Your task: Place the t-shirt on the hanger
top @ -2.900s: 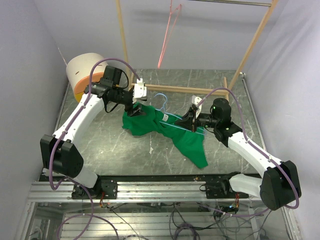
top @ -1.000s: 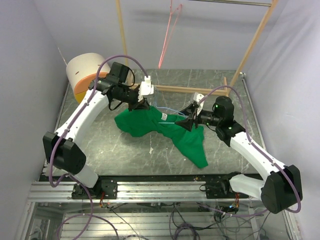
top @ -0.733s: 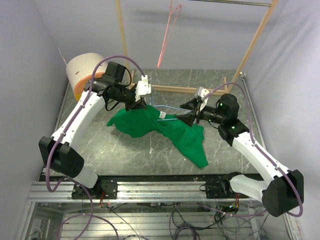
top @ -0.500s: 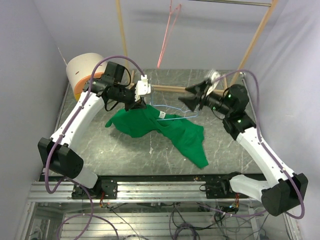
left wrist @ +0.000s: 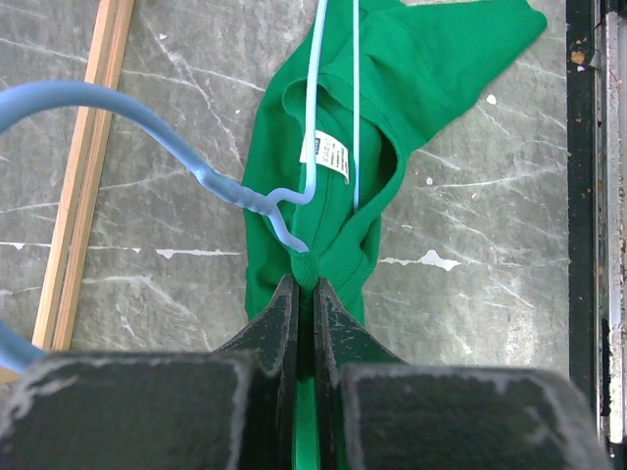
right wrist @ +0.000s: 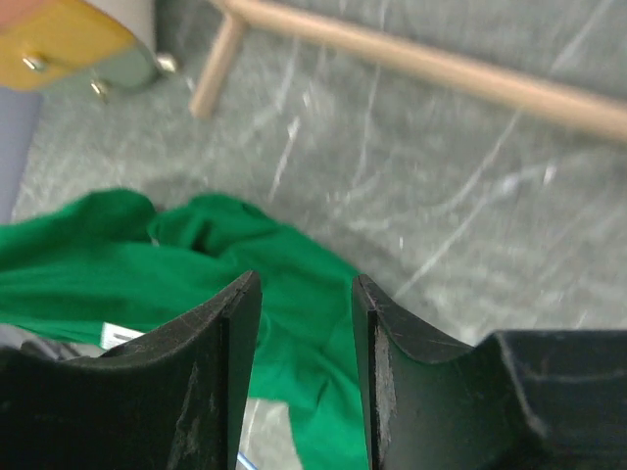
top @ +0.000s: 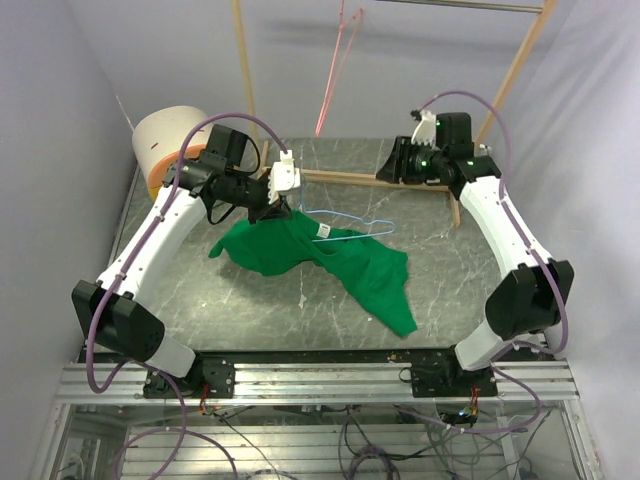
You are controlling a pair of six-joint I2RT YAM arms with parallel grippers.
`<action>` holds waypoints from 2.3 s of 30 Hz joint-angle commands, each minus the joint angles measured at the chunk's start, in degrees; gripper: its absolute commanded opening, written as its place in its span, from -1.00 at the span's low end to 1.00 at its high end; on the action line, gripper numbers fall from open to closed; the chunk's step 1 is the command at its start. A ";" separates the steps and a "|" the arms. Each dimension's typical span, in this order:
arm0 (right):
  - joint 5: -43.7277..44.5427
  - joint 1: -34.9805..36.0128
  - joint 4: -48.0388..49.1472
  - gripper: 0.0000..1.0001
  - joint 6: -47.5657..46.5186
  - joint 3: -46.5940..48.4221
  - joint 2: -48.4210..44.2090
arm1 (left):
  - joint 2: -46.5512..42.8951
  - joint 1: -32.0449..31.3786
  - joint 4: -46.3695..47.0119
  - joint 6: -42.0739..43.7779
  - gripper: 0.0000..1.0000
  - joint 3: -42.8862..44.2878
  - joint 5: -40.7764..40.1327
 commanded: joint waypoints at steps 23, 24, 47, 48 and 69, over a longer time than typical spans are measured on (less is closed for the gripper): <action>-9.16 8.43 -24.05 -0.19 -5.23 1.47 14.97 | -2.72 -0.66 -4.80 4.56 -0.86 0.27 4.10; -8.95 8.54 -23.94 -0.19 -5.19 1.68 15.33 | -2.83 -0.84 -4.83 4.57 -0.86 0.17 4.10; -6.26 11.54 -26.46 -0.20 -6.95 5.45 20.42 | -3.05 -1.59 -3.97 4.13 -0.86 -0.94 3.79; -5.90 11.62 -26.81 -0.21 -7.16 5.36 20.73 | -2.94 -1.60 -3.88 3.98 -0.86 -0.90 3.78; -6.32 13.23 -27.25 -0.29 -7.44 8.73 24.29 | -2.49 -1.86 -4.02 4.12 -0.86 -0.90 4.01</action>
